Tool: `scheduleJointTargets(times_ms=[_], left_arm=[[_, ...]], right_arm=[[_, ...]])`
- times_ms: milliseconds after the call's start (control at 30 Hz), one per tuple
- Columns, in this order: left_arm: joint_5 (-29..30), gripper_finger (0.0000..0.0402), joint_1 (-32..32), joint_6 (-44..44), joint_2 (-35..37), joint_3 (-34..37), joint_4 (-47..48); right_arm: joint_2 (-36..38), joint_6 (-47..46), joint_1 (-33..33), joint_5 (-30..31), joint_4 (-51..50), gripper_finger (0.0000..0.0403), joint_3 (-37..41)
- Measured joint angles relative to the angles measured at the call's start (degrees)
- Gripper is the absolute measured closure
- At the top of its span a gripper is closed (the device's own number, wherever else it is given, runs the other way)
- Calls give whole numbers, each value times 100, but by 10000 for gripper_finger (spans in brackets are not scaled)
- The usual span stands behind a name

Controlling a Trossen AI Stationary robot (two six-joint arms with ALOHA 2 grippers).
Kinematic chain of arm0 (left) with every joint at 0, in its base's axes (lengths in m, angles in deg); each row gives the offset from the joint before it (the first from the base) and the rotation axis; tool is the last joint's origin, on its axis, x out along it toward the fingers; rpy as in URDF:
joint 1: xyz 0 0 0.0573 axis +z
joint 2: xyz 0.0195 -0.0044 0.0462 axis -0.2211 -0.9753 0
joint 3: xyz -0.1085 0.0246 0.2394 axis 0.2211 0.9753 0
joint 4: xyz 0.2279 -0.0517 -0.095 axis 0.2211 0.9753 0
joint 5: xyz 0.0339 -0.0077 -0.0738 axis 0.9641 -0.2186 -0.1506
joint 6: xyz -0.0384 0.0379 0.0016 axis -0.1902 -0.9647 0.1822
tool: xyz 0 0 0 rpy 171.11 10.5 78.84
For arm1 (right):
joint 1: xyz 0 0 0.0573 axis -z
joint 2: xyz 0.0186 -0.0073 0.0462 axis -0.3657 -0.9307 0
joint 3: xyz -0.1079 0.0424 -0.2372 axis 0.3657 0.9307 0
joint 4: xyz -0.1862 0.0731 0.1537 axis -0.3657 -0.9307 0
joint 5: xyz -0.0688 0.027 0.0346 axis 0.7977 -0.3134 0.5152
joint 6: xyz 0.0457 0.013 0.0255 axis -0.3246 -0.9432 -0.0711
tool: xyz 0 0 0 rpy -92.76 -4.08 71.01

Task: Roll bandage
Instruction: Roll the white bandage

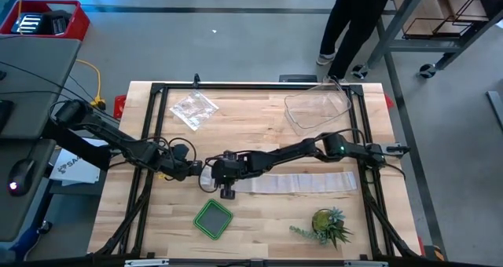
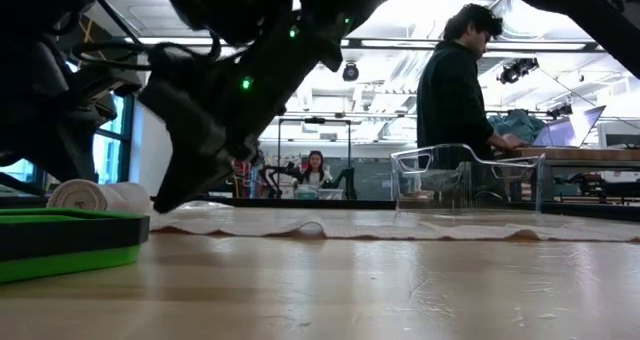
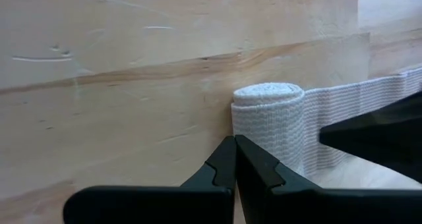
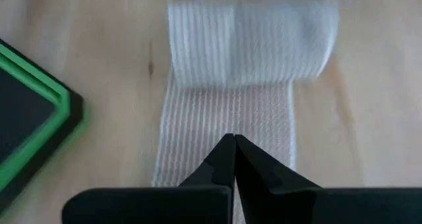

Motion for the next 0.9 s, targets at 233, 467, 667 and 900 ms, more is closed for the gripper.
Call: scheduleJointTargets(times_ms=[233,467,667,900], left_arm=[[-153,401,-4,-174,-1,-1,57],[-86,402,-3,-148,-427,-1,-192],[-414,402,3,-594,-990,-14,-567],[-49,402,-4,-435,-1140,-8,-869]], right_arm=[[-108,-46,-14,-37,126,403,-2],[-108,26,-13,-79,77,403,-2],[-116,52,-13,-96,112,403,-2],[-119,54,-11,-83,152,403,0]])
